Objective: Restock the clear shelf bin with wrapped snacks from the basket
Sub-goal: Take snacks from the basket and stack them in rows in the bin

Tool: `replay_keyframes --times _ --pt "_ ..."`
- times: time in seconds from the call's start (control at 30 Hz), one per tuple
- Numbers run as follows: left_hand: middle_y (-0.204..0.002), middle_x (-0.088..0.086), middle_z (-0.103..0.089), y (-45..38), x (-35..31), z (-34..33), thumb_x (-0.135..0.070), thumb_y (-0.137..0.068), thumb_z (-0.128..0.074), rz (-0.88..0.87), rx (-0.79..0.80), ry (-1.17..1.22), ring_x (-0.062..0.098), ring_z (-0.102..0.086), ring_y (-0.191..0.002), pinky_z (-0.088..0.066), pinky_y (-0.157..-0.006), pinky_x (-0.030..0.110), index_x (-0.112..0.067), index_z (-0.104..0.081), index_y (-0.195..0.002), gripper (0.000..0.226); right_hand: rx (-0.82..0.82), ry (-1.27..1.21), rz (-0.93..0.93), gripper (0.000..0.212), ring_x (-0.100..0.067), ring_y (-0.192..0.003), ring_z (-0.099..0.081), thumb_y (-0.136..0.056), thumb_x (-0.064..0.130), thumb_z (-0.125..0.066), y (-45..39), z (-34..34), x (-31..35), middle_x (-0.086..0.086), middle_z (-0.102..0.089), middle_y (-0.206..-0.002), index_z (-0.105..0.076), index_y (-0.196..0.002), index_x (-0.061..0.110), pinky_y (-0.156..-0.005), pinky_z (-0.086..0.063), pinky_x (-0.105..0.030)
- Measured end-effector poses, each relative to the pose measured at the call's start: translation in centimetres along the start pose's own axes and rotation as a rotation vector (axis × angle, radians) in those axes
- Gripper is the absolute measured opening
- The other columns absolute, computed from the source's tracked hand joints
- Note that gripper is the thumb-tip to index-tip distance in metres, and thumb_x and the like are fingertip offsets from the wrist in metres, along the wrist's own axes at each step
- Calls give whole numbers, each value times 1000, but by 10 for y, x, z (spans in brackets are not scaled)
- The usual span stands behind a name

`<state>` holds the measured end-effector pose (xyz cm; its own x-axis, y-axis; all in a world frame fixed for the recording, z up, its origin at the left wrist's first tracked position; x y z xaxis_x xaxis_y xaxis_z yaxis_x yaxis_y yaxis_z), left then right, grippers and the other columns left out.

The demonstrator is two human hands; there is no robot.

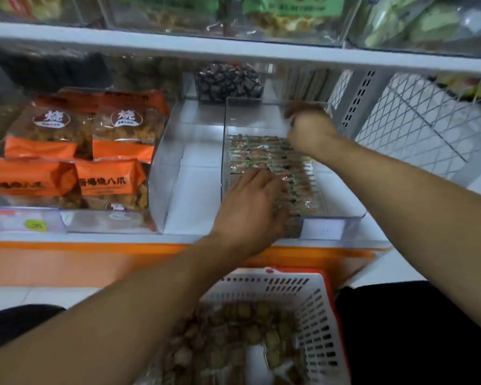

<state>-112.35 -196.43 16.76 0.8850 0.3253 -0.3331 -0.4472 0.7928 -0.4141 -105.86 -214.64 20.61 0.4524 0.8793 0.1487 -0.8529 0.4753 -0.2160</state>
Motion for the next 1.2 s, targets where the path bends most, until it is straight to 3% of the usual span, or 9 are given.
replay_keyframes --times 0.13,0.27,0.43,0.57,0.63,0.8,0.93,1.07,1.2 --pt "-95 4 -69 37 -15 15 -21 -84 -68 -106 -154 19 25 -57 -96 -45 -80 37 -14 -69 -90 9 -625 -792 227 21 -10 -70 -59 -80 -2 -46 86 86 49 5 -62 -73 -64 -80 9 -63 -49 -30" --pt "-101 -2 -69 105 15 -29 -29 -89 -65 113 125 126 19 -60 -98 -52 -82 36 -22 -69 -94 10 -905 -1005 338 23 -10 -63 -50 -77 -16 -46 179 100 69 4 -54 -67 -59 -71 2 -58 -41 -25" --pt "-124 7 -66 233 84 -121 -25 -91 -63 515 805 99 27 -63 -115 -50 -96 32 -19 -64 -124 34 -487 -855 372 21 -22 -63 -55 -76 -16 -52 248 -6 105 -9 -60 -67 -61 -69 1 -58 -43 -29" --pt "-134 19 -59 298 114 -163 -28 -95 -65 579 1065 21 34 -57 -123 -42 -98 31 -8 -51 -140 52 513 -412 155 11 -28 -97 -67 -93 15 -56 281 -192 83 -5 -70 -104 -66 -91 21 -78 -54 -36" --pt "-150 23 -44 305 123 -183 -32 -97 -60 555 1074 -8 40 -45 -135 -39 -109 37 -8 -41 -148 60 817 -306 129 15 -29 -104 -66 -90 29 -57 311 -257 63 -4 -69 -110 -67 -101 24 -80 -50 -35" --pt "-169 16 -10 300 141 -234 -34 -99 -54 476 958 -109 39 -13 -154 -22 -122 51 -17 -24 -159 70 870 -270 43 72 -37 -144 -33 -80 43 -53 328 -353 39 -7 -35 -157 -39 -149 30 -118 -29 -51" --pt "-170 16 3 318 163 -267 -40 -96 -57 524 959 -131 39 0 -156 -14 -123 53 -21 -10 -163 84 898 -59 57 76 -40 -152 0 -96 22 -51 333 -416 47 0 2 -167 -8 -157 39 -118 -22 -64" --pt "-169 12 17 336 188 -279 -43 -98 -55 686 974 -157 43 5 -155 -21 -119 59 -34 6 -161 88 812 104 43 69 -49 -144 -18 -95 13 -51 328 -428 56 -16 -17 -159 -19 -155 24 -105 -41 -59" --pt "-163 14 -13 325 198 -290 -38 -85 -70 603 997 -209 40 -19 -148 -38 -110 54 -31 -4 -160 100 825 182 10 67 -50 -139 -31 -96 15 -52 331 -436 58 -23 -27 -153 -20 -155 18 -104 -41 -61"
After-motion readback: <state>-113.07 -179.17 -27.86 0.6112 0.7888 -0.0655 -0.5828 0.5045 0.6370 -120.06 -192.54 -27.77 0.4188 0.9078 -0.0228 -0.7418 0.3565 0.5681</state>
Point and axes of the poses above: each hand's wrist, its own y-axis away from the middle knuckle, its own z-axis out of the back of the hand, x = y × z, the point moved 9 cm from there along -y, towards the middle knuckle
